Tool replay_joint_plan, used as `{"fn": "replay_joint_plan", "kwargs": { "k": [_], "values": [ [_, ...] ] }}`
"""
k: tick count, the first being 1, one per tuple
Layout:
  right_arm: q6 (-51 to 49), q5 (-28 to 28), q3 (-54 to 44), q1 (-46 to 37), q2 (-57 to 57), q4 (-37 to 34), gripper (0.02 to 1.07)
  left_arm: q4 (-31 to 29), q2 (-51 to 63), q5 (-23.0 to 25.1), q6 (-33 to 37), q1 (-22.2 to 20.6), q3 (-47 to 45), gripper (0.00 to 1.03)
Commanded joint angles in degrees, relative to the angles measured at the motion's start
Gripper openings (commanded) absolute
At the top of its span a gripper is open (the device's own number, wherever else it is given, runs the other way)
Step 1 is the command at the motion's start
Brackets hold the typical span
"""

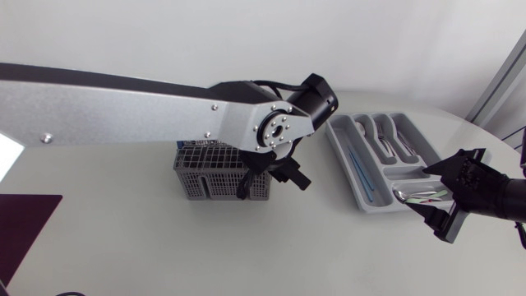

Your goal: Unload the cutlery basket into the drawer organizer.

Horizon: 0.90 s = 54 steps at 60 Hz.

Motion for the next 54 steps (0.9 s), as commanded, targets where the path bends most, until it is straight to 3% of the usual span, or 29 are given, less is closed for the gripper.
{"fn": "replay_joint_plan", "kwargs": {
  "k": [1, 17, 33, 54],
  "values": [
    [0.74, -0.46, -1.47, 0.20, -0.82, -0.34, 1.02, -0.01, 1.72, -0.71, 0.41, 0.69, 1.14, 0.26],
    [0.74, -0.46, -2.26, 0.46, -1.35, -0.34, 1.02, -0.01, 2.16, -0.71, 0.41, 1.04, 1.22, 0.19],
    [0.74, -0.37, -2.52, 0.63, -1.97, -0.34, 1.02, -0.01, 1.98, -0.71, 0.85, 1.21, 1.05, 0.04],
    [0.92, -0.11, -3.14, 1.51, -2.76, -0.52, 1.02, -0.01, -0.39, -0.71, 1.47, 0.69, 0.52, 0.04]
  ]
}}
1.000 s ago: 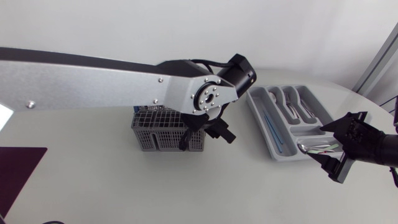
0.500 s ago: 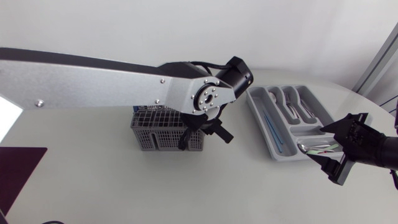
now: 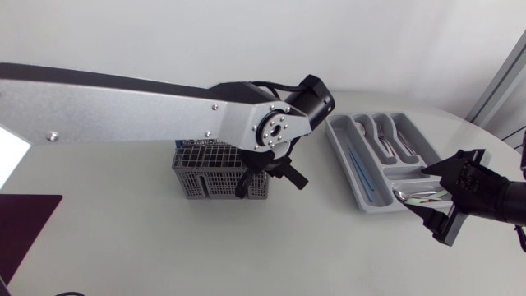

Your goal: Unload the cutlery basket into the drawer organizer.

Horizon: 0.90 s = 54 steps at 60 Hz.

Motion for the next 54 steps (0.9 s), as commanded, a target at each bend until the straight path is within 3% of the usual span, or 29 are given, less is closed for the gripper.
{"fn": "replay_joint_plan", "kwargs": {
  "k": [1, 31, 43, 54],
  "values": [
    [1.01, 0.00, -2.11, 0.66, -0.81, -0.52, 1.02, -0.01, -1.22, -0.54, 1.01, -0.03, 0.43, 0.04],
    [6.02, -0.44, -2.46, 5.41, -6.44, -2.19, 1.02, -1.06, -9.57, -3.96, 2.33, -3.81, -0.18, 0.04],
    [14.01, -1.85, -1.58, 11.82, -11.01, -2.27, 1.02, -2.21, -12.65, -4.93, 2.42, -4.52, -0.36, 0.04],
    [23.86, -7.73, -0.27, 17.62, -11.45, -1.40, 1.02, -2.65, -15.73, -5.11, 2.15, -4.61, -0.71, 0.04]
  ]
}}
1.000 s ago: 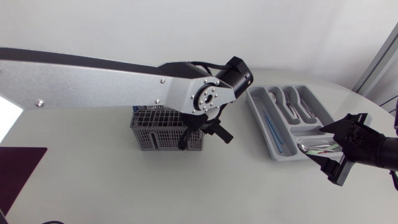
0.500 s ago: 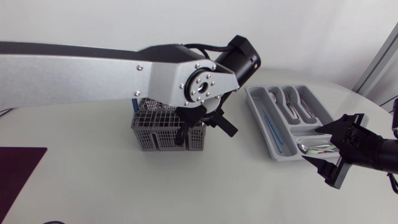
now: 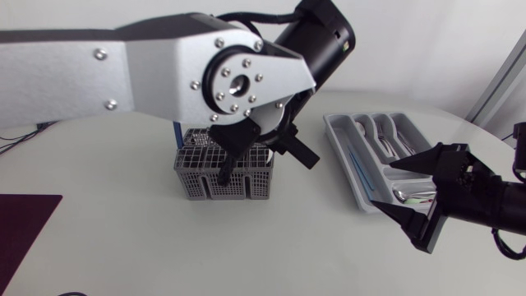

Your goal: Unload the cutlery basket into the drawer organizer.

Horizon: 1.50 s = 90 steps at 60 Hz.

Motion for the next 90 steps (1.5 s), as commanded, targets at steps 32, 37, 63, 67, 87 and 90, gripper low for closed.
{"fn": "replay_joint_plan", "kwargs": {
  "k": [32, 37, 63, 67, 87, 90],
  "values": [
    [22.35, -14.07, 7.13, 9.69, 5.65, 5.08, 1.02, -3.84, -9.51, 0.58, -1.02, 0.51, 0.61, 0.04],
    [24.81, -13.98, 7.05, 10.57, 5.57, 7.27, 1.02, -5.86, -9.42, 3.92, -2.78, 1.13, 2.19, 0.04],
    [29.73, -6.95, 4.59, 18.04, 4.51, 14.57, 0.99, -11.31, -1.43, 31.43, -9.99, 10.27, 8.43, 0.04],
    [29.73, -4.23, 4.15, 20.23, 4.69, 15.71, 0.99, -11.31, -0.99, 33.54, -9.99, 10.44, 8.61, 0.04],
    [30.35, -1.33, 5.02, 22.87, 9.96, 17.91, 0.98, -12.28, -0.28, 40.49, -10.87, 9.04, 10.28, 0.04],
    [30.44, -1.42, 5.29, 22.87, 10.66, 17.91, 0.97, -12.37, -0.28, 40.66, -10.87, 8.69, 10.28, 0.04]
  ]
}}
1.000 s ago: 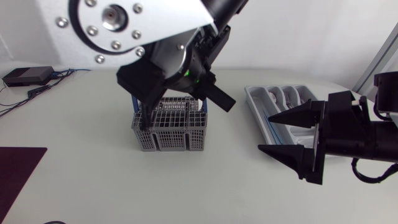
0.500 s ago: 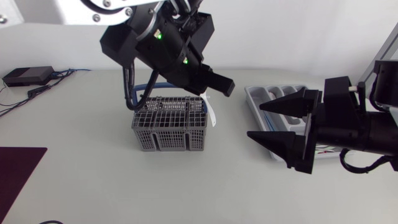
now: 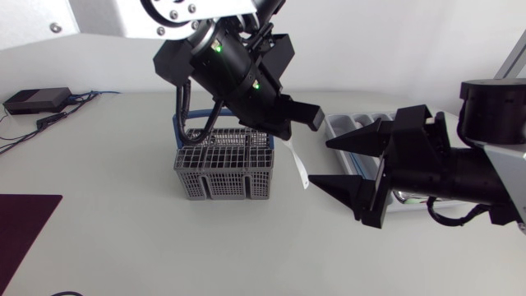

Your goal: Unload the cutlery basket into the drawer organizer.

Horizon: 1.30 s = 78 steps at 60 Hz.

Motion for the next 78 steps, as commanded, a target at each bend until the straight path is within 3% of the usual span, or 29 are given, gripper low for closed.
{"fn": "replay_joint_plan", "kwargs": {
  "k": [1, 15, 36, 65, 78],
  "values": [
    [1.52, 0.25, -0.46, 0.56, 1.75, 0.73, 0.97, -0.83, 0.63, 0.88, -1.77, -1.04, 1.95, 0.04],
    [2.05, 0.25, 1.12, 0.73, 3.50, 0.73, 0.97, -1.18, 0.81, 0.88, -1.77, -2.45, 2.04, 0.04],
    [2.57, -0.37, 2.88, 0.73, 5.79, 0.82, 0.87, -1.18, 1.07, 0.88, -1.77, -3.68, 1.86, 0.04],
    [3.28, -0.72, 4.55, 2.23, 7.64, 0.11, 0.47, -0.91, 2.04, 0.88, -1.69, -4.20, 2.30, 0.04],
    [3.36, -0.72, 4.64, 2.23, 7.81, -0.59, 0.35, -0.91, 2.04, 0.88, -1.69, -4.20, 2.39, 0.04]
  ]
}}
